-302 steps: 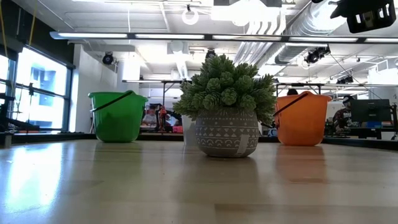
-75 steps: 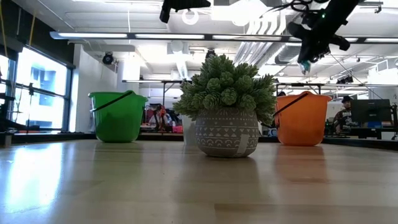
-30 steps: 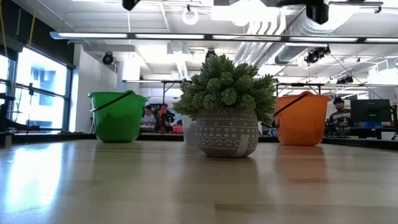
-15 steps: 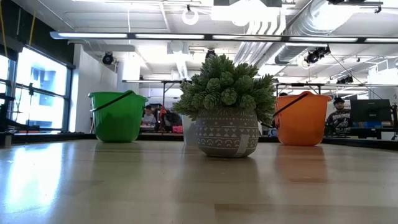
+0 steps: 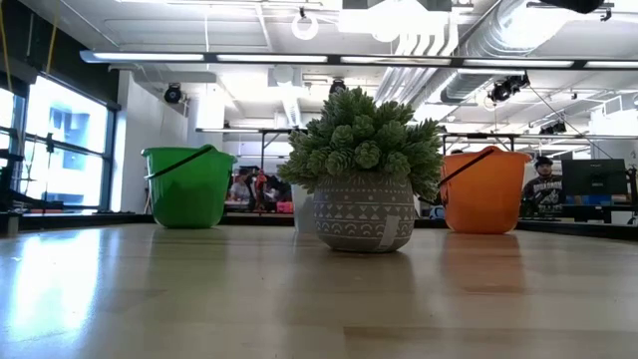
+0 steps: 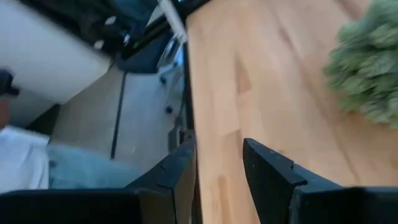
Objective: Sort candy
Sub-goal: Return to Home Position
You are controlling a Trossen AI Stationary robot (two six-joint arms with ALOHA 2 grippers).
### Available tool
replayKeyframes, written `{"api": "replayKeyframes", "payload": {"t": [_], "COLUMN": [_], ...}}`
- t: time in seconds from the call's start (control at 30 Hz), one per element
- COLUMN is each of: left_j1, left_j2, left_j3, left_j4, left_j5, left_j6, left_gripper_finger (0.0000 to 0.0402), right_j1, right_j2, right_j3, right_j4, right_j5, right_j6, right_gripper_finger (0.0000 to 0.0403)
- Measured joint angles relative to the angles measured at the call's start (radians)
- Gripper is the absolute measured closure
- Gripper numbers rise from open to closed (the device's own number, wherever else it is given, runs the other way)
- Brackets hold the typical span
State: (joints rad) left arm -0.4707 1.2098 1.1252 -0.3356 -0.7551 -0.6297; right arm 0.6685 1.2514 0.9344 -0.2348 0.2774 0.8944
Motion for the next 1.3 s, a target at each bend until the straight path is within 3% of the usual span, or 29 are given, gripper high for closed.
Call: {"api": "replayKeyframes", "payload": {"t": [0.2, 0.5, 0.73, 0.8, 1.0, 1.3], "left_j1": [0.002, 0.000, 0.000, 0.000, 0.000, 0.000], "left_j2": [0.000, 0.003, 0.003, 0.003, 0.003, 0.003], "left_j3": [0.000, 0.000, 0.000, 0.000, 0.000, 0.000], "left_j4": [0.077, 0.127, 0.132, 0.139, 0.163, 0.186], "left_j5": [0.011, 0.012, 0.012, 0.012, 0.009, -0.045], "left_j6": [0.107, 0.107, 0.081, 0.081, 0.082, 0.060], "left_gripper_finger": [0.0280, 0.0280, 0.0280, 0.0280, 0.0280, 0.0280], "right_j1": [0.000, -0.016, -0.015, -0.012, -0.011, -0.011], "right_j2": [-0.001, -0.085, -0.307, -0.374, -0.569, -0.803], "right_j3": [0.000, -0.023, -0.390, -0.486, -0.654, -0.792], "right_j4": [0.005, -0.073, 0.327, 0.357, 0.190, -0.064], "right_j5": [-0.147, -0.179, -0.179, -0.180, -0.180, -0.180], "right_j6": [-0.046, -0.041, -0.039, -0.039, -0.039, -0.039], "right_gripper_finger": [0.0274, 0.0274, 0.0274, 0.0274, 0.0274, 0.0274]}}
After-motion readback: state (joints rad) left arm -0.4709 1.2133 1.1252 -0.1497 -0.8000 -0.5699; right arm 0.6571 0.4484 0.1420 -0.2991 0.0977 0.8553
